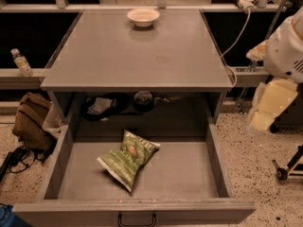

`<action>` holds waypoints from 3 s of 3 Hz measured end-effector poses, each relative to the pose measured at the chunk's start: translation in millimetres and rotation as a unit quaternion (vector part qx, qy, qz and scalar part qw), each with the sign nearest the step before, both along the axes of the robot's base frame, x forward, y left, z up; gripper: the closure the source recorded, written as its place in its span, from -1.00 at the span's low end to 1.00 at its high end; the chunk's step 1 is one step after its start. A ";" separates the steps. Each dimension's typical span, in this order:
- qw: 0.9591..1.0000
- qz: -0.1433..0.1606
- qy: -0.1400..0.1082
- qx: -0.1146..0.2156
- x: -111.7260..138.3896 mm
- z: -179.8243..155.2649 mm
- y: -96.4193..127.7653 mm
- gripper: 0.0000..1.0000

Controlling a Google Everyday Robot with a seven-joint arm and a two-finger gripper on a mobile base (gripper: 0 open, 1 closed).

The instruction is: Pick green jalapeno chip bag from top drawer and place on counter

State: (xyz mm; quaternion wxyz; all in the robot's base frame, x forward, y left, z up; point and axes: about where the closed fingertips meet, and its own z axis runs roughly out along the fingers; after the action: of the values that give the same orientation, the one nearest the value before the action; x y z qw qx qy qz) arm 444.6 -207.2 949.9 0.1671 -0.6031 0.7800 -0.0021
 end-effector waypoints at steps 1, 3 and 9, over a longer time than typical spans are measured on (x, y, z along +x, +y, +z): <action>0.996 0.046 0.023 0.069 12.9 -66.3 29.7 -1.00; 0.983 0.122 0.029 0.135 27.7 -116.3 70.7 -1.00; 0.927 0.283 -0.053 0.241 56.0 -250.5 241.1 -1.00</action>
Offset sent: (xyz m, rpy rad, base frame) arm 0.0425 0.1094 -0.1706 0.4336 0.0777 0.3907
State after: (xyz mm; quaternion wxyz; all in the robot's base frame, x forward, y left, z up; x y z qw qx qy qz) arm 500.7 34.0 699.4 0.3427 -0.7393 0.5436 0.2016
